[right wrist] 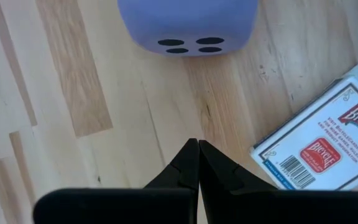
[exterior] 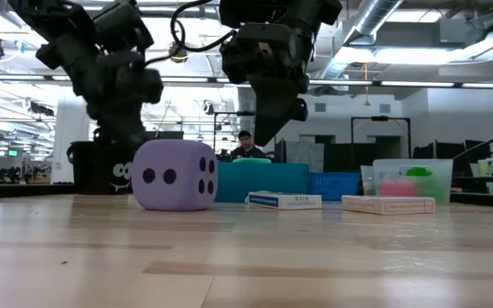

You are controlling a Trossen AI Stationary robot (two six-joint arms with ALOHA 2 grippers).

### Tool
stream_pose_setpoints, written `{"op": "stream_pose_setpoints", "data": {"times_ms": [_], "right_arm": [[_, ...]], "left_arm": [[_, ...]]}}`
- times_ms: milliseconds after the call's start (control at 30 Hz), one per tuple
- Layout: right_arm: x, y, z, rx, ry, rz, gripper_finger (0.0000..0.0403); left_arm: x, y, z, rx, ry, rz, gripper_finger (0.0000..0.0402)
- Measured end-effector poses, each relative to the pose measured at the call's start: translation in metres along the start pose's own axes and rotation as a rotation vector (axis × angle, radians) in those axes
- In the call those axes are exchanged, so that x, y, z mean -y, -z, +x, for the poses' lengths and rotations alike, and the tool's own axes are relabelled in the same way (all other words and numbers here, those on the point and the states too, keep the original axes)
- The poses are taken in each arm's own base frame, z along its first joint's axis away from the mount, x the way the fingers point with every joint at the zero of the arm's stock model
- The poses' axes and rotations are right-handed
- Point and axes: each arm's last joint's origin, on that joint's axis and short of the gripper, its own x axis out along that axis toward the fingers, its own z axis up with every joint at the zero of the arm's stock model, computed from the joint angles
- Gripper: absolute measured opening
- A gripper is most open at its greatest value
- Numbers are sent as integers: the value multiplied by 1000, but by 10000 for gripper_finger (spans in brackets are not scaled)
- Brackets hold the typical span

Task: Pick & Place Toys
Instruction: Put the purple die into the blue bin

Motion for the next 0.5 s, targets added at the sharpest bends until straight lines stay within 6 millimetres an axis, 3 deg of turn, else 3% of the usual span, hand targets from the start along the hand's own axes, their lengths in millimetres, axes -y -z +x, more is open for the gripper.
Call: {"op": "stream_pose_setpoints", "data": {"times_ms": [300,500], "right_arm": [[-1,0,0,3,-3,54,1],[-6,1,0,-54,-145,99,4]], "left_arm": [[-15,23,-4,-215,-189,-34,0],[-18,30,-9,-286,-231,-43,0]]}}
